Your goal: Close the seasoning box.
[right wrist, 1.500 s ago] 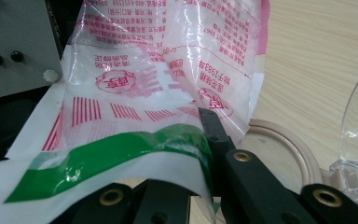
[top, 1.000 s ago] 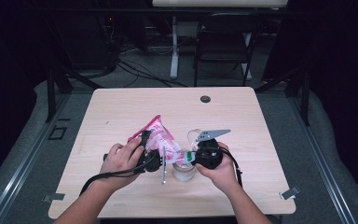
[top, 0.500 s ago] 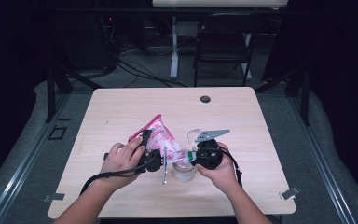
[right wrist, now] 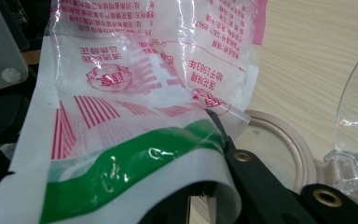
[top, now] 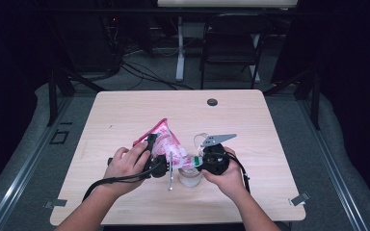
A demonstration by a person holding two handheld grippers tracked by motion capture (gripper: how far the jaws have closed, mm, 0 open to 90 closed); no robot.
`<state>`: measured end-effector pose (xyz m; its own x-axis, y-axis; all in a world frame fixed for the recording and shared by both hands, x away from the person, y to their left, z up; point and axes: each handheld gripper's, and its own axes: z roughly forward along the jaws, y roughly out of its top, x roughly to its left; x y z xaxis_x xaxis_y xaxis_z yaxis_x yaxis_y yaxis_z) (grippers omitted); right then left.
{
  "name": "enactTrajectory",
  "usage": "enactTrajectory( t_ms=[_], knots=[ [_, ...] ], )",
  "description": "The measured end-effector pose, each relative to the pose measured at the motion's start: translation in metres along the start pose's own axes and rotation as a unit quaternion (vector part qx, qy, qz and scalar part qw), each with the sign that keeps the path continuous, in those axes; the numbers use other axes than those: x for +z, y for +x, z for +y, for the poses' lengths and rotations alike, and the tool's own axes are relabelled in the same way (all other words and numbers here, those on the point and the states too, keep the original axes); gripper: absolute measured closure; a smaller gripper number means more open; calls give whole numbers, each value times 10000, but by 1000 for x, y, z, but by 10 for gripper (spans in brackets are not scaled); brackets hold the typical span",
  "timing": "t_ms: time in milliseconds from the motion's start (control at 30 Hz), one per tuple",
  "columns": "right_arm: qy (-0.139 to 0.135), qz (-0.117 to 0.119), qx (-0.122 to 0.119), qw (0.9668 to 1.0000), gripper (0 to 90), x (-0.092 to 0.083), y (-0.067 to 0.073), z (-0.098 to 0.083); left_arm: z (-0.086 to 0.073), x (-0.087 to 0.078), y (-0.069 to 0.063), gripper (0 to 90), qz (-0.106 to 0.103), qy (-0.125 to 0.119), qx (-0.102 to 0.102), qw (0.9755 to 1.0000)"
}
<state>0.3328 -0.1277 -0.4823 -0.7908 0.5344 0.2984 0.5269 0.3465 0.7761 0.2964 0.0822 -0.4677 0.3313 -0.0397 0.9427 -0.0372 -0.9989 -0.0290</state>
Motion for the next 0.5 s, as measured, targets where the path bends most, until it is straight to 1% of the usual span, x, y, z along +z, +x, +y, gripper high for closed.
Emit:
enactTrajectory(
  t_ms=[100, 167, 233, 267, 333, 467, 500],
  knots=[
    [17, 9, -16, 10000, 900, 0, 0, 0, 0, -1, 0, 623, 52, -28, 35, 10000],
    [17, 9, -14, 10000, 900, 0, 0, 0, 1, -1, -1, 623, 14, -3, 15, 10000],
    [7, 7, -8, 10000, 900, 0, 0, 0, 1, -1, -1, 624, 26, -4, 29, 10000],
    [10, 7, -7, 10000, 900, 0, 0, 0, 1, -1, 0, 623, 74, -13, 99, 9999],
    [3, 0, 3, 10000, 900, 0, 0, 0, 2, -2, 1, 623, 74, 8, 124, 9999],
    [3, -3, 3, 10000, 900, 0, 0, 0, 3, -2, 1, 623, 85, -10, 151, 9998],
    [4, -5, 0, 10000, 900, 0, 0, 0, 2, -2, 0, 623, 110, -63, 139, 9998]
  ],
)
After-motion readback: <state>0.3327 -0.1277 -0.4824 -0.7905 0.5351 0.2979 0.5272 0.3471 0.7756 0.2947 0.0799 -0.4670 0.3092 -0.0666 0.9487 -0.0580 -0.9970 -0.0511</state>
